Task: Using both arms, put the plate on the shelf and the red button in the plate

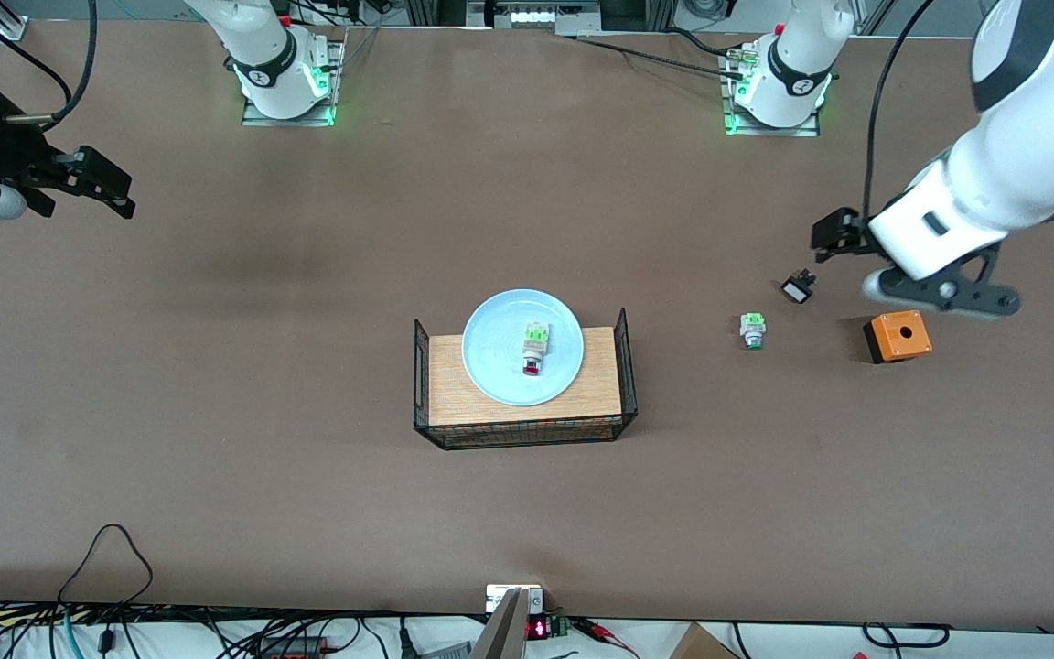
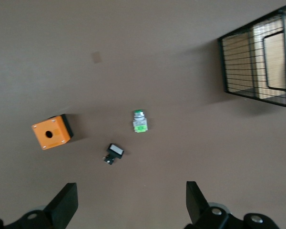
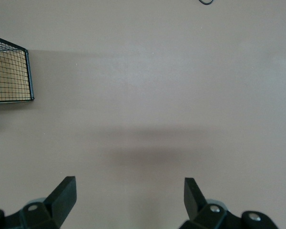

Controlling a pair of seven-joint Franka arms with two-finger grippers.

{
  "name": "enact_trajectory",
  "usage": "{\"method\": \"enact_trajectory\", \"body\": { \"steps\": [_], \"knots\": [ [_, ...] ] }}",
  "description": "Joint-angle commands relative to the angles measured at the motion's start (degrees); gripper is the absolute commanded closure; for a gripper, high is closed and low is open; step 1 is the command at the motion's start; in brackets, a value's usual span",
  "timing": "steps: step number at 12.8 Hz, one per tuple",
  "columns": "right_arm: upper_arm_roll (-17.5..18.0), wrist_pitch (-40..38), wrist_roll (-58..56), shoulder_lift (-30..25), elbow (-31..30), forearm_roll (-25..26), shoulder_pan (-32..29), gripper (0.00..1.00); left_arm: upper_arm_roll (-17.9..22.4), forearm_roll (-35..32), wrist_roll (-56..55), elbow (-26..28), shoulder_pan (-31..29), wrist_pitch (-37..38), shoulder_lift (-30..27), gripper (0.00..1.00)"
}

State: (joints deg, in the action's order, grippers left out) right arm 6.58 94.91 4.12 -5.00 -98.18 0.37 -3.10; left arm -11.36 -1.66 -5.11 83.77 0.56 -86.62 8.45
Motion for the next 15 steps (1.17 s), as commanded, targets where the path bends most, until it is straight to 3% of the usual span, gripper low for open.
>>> {"method": "enact_trajectory", "body": {
  "steps": [1,2,3,15],
  "knots": [
    [0.4,-0.5,-0.2,-0.5,-0.2,0.1,-0.4,0.00,6.8,-0.5,2.3,13.3,1.4,-7.0,-9.7,0.00],
    [0.4,-0.5,-0.2,-0.5,-0.2,0.1,-0.4,0.00,9.9,-0.5,2.3,13.7,3.7,-7.0,-9.8,0.00],
    [0.4,-0.5,-0.2,-0.5,-0.2,0.1,-0.4,0.00,10.6,-0.4,3.3,13.7,3.8,-7.2,-9.8,0.00],
    [0.4,-0.6,-0.5,0.3,0.2,0.2,-0.5,0.00,10.3,0.2,7.7,11.8,2.9,-7.0,-8.2,0.00]
  ]
}}
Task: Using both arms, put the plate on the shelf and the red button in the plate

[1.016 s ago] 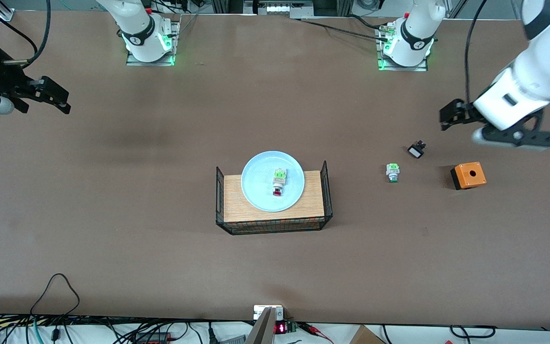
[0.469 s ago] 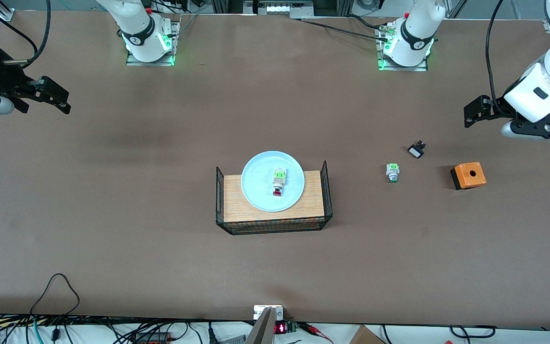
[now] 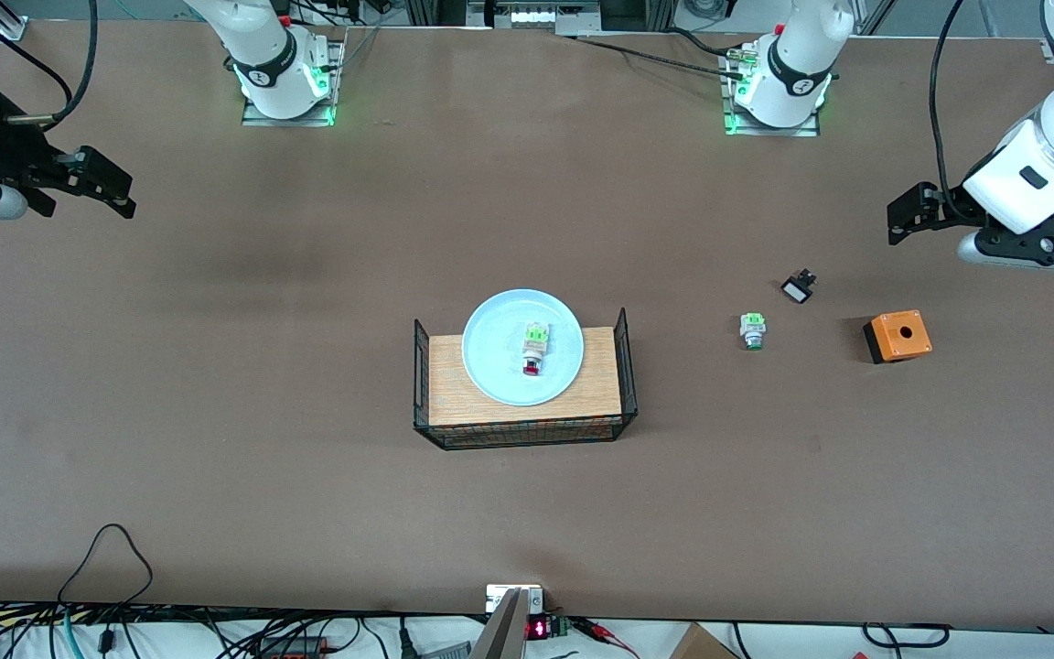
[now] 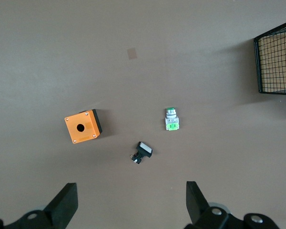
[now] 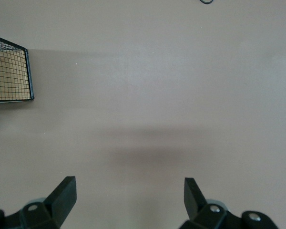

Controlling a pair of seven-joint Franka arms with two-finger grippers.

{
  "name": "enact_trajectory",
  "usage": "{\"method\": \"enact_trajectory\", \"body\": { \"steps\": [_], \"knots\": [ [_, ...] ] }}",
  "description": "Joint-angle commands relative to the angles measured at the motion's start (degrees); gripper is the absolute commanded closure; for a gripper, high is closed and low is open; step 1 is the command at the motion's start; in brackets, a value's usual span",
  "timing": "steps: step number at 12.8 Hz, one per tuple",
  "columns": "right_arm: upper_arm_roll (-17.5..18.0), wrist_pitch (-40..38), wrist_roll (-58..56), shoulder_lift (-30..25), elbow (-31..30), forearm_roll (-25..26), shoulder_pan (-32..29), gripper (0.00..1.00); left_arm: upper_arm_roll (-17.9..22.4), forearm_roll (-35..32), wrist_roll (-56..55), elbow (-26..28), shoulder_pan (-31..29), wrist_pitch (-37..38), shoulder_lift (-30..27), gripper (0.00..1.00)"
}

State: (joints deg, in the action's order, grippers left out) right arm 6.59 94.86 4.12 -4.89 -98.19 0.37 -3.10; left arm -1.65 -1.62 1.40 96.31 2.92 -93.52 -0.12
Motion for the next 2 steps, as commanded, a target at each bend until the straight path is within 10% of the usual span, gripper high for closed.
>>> {"method": "enact_trajectory", "body": {
  "steps": [1,2],
  "knots": [
    [0.4,-0.5,-0.2,0.3,0.3,0.1,-0.6,0.00,0.6,0.2,1.2,-0.8,0.5,-0.1,0.4,0.00],
    [0.4,-0.4,-0.3,0.4,0.3,0.0,-0.7,0.00,0.6,0.2,1.2,-0.9,0.6,-0.1,0.4,0.00]
  ]
}}
